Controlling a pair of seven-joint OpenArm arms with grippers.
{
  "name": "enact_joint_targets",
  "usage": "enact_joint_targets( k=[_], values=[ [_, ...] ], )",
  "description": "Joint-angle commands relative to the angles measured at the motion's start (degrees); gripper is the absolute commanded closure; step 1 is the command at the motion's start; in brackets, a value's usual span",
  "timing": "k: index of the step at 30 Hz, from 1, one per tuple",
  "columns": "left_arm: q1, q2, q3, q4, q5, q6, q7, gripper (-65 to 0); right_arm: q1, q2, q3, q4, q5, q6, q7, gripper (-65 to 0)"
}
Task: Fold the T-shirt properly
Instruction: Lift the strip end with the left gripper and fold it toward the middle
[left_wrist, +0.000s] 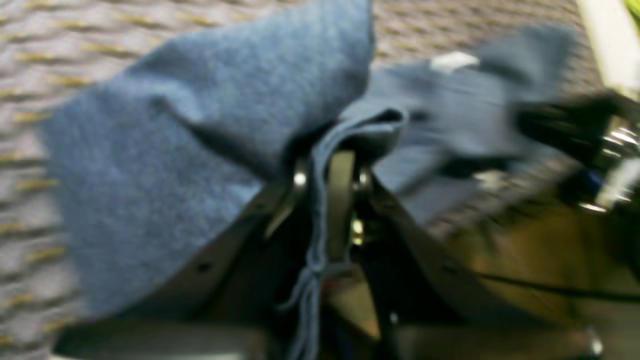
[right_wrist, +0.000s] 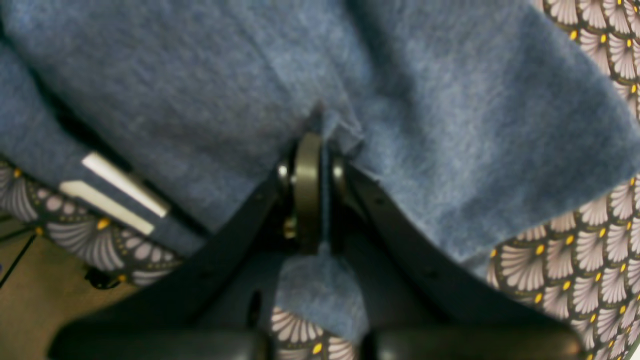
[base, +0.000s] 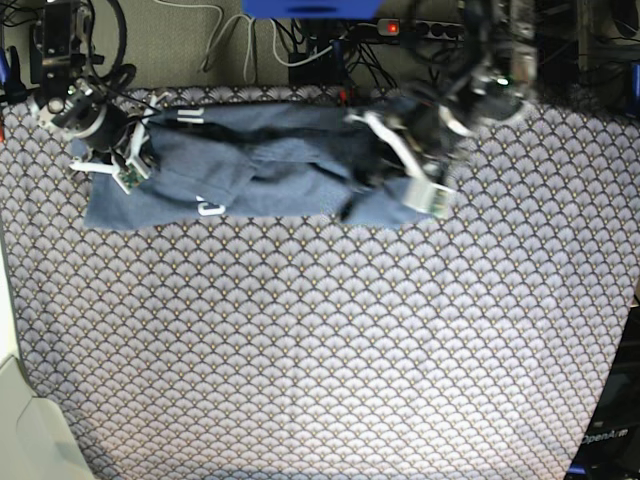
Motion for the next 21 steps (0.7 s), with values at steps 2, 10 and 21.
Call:
enact_joint_targets(
  k=[2,10,21],
  values=[
    [-1.98,1.74,2.43,0.82,-0.36,-0.05,-1.07,-0.5,0.27,0.66,0.32,0.8,0.33,-0.23,0.82,0.0],
    [-5.59,5.7,6.21,-4.19,1.83,-0.05,-1.07,-0.5,0.27,0.58,0.32,0.8,0.33,-0.23,0.56,0.0],
    [-8.93,6.32,7.88,-10.96,2.19,-0.05,-1.16,-0.8,0.1,0.58,0.32,0.8,0.33,-0.23,0.47,0.0]
  ],
)
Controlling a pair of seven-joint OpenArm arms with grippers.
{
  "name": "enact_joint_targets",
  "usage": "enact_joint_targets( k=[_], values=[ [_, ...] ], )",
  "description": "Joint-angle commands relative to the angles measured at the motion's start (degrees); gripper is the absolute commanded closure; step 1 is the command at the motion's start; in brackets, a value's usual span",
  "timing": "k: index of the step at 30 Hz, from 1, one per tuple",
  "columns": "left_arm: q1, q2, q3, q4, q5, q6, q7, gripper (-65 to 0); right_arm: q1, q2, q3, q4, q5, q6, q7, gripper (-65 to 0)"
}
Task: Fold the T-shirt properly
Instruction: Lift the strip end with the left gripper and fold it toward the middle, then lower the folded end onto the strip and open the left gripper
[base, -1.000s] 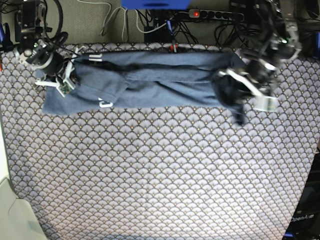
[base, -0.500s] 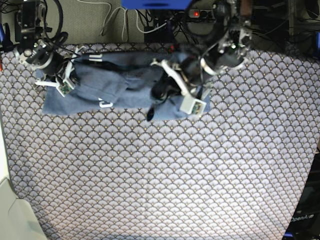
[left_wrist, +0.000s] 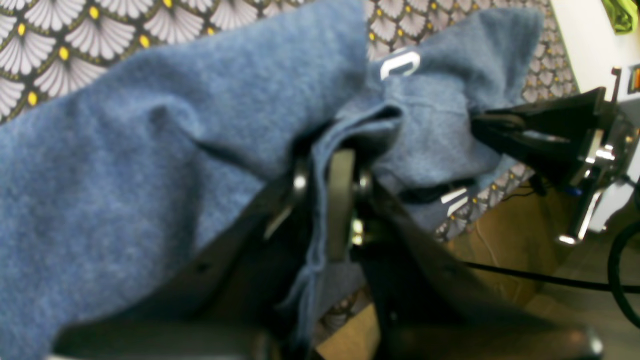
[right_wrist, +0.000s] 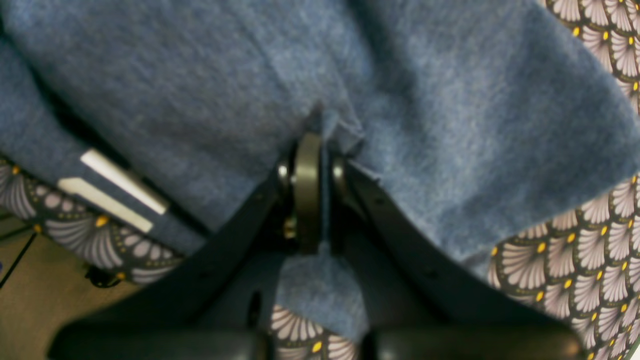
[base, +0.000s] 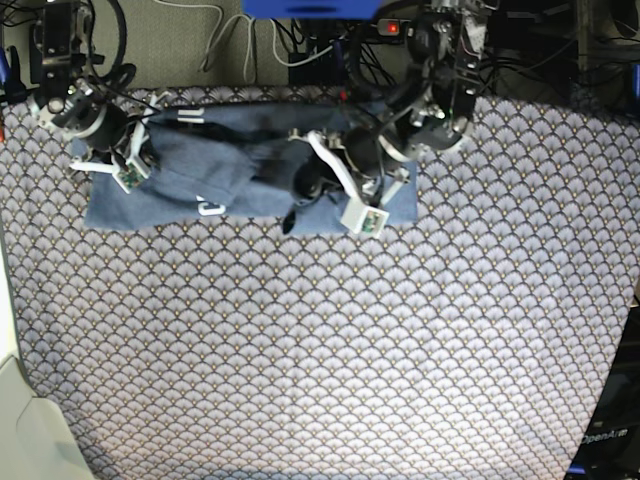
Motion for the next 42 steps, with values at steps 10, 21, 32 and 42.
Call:
enact_joint_targets(
  k=[10,21,32,42],
  values=[
    [-1.64,0.61,3.35,0.11,-1.22,-0.51,-0.78,-5.3,-0.25,0.75,0.24,0.97,0.33,-0.23,0.76,0.0],
    [-1.72,0.08,3.0,2.93,-6.23,-1.04,-0.87,-62.2,-0.17,0.93,0.76,1.15,0.33,-0.23,0.76,0.0],
    [1.0,-8.0,-12.73,7.06,-9.84,-0.68,-0.78,-62.3,0.27,0.75,4.54,1.32,0.33,-0.23,0.67,0.0],
    [1.7,-8.27,-16.43,3.28,-10.1,-0.95,-0.78,-62.3,-0.25,0.66,4.63,1.24,0.33,-0.23,0.58,-8.6]
  ],
)
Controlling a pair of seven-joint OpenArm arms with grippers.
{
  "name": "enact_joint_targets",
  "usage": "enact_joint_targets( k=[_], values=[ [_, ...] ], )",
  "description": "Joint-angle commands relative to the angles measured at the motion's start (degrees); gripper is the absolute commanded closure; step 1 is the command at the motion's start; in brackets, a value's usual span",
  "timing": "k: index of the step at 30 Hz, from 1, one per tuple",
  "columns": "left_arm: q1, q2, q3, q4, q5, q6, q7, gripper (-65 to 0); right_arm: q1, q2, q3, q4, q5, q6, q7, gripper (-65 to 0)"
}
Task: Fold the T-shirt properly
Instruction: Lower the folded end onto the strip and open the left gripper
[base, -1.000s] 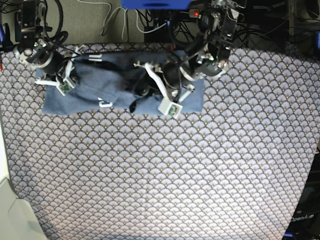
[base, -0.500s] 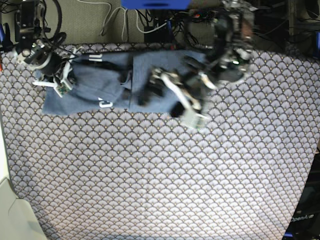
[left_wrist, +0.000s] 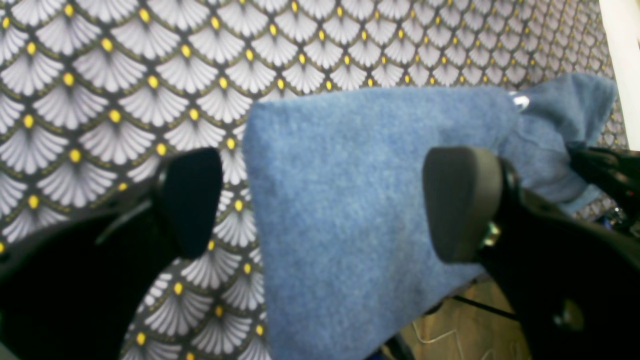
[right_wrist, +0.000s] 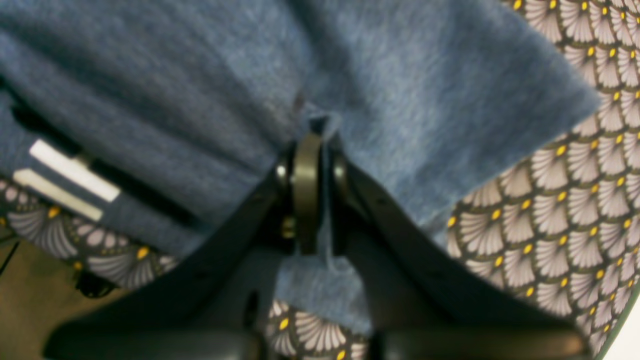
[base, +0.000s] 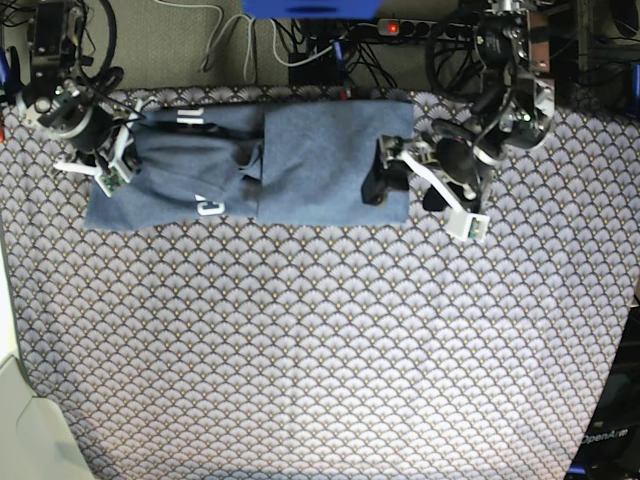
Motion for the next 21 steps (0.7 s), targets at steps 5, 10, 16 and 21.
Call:
enact_joint_targets(
  k=[5,10,16,21],
  values=[
    [-0.33,-0.29,-0.1,0.72,-0.64,-0.44,-1.07,-62.3,0.29,0.86,0.39,1.04,0.37,-0.25,-1.42,-24.3],
    [-0.33,-1.79,-0.1,0.72,-0.99,-0.44,-1.07,-62.3,0.03,0.77,2.41,7.11,0.28,-0.25,-3.09,-26.9],
    [-0.42,-1.87,-0.1,0.72,-0.55,-0.44,-1.07,-62.3,1.88,0.69,6.72,10.53,0.46,-0.25,-4.23,-26.9],
    [-0.42,-1.87,-0.19,0.72,-0.73,-0.44,-1.07,-62.3,3.72,0.69,6.9,6.32,0.72,-0.25,-5.38,-26.9]
  ],
)
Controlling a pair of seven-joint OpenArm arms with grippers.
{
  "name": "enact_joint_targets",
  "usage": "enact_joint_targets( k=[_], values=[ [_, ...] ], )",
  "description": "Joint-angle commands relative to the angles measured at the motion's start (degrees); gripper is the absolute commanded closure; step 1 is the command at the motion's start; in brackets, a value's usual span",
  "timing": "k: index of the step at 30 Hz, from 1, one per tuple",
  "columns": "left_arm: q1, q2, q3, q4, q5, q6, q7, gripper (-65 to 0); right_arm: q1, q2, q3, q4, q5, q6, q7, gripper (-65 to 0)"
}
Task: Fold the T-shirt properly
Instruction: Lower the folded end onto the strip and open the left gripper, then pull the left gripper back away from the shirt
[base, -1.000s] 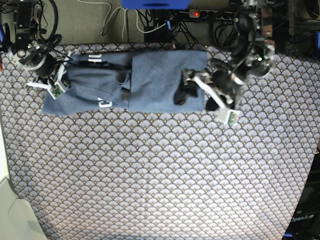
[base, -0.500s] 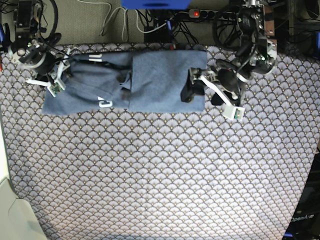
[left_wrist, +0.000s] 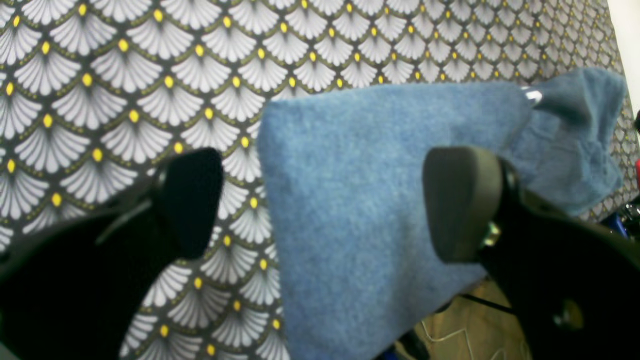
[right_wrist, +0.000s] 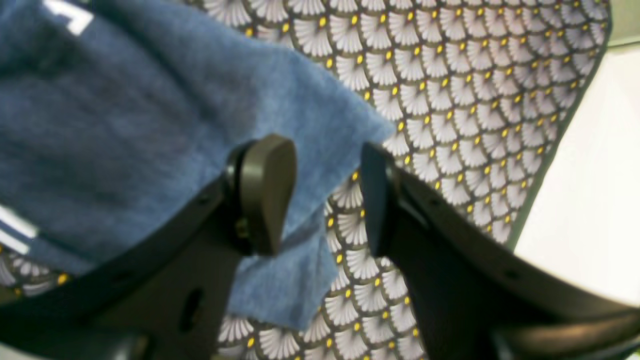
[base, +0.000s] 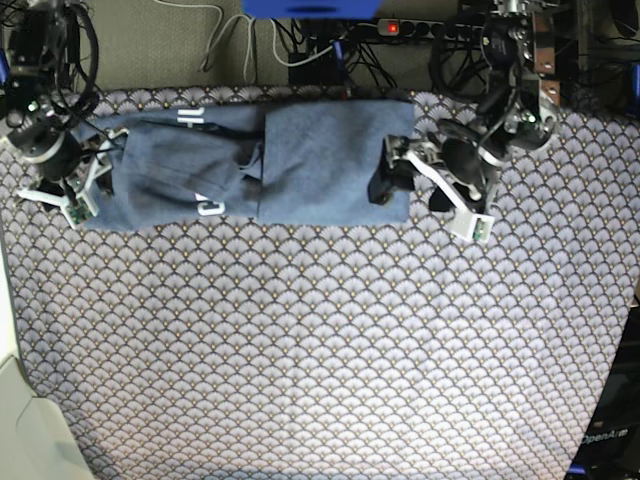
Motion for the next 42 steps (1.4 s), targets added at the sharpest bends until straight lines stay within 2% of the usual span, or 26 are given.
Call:
enact_joint_targets(
  k=[1,6,11,36,42],
  values=[
    [-0.39,-0.34,-0.17,0.85,-0.75,-0.42,-1.0,-62.3,0.84,0.8,0.43,-1.02,0.0,-0.25,0.57,-26.9],
    [-0.39,-0.43,-0.17,0.85,-0.66,-0.42,-1.0,-62.3,3.92,0.8,0.43,-8.14,0.0,-0.25,0.74,-26.9],
    [-0.66,-1.49,-0.17,0.85,-1.01,-0.42,-1.09,-62.3,4.01,0.8,0.52,-8.75,0.09,-0.25,0.83,-26.9],
    [-1.01,-1.57,-0.25,1.38,-0.75,-0.42,-1.09,-62.3,5.68,1.15,0.52,-14.38,-0.35,-0.25,0.92,-26.9],
    [-1.01,-1.49,-4.47,1.38,-1.1,-0.51,-1.09,-62.3,5.68,1.5,1.48,-15.79,-0.44,-0.25,0.92,-26.9]
  ],
)
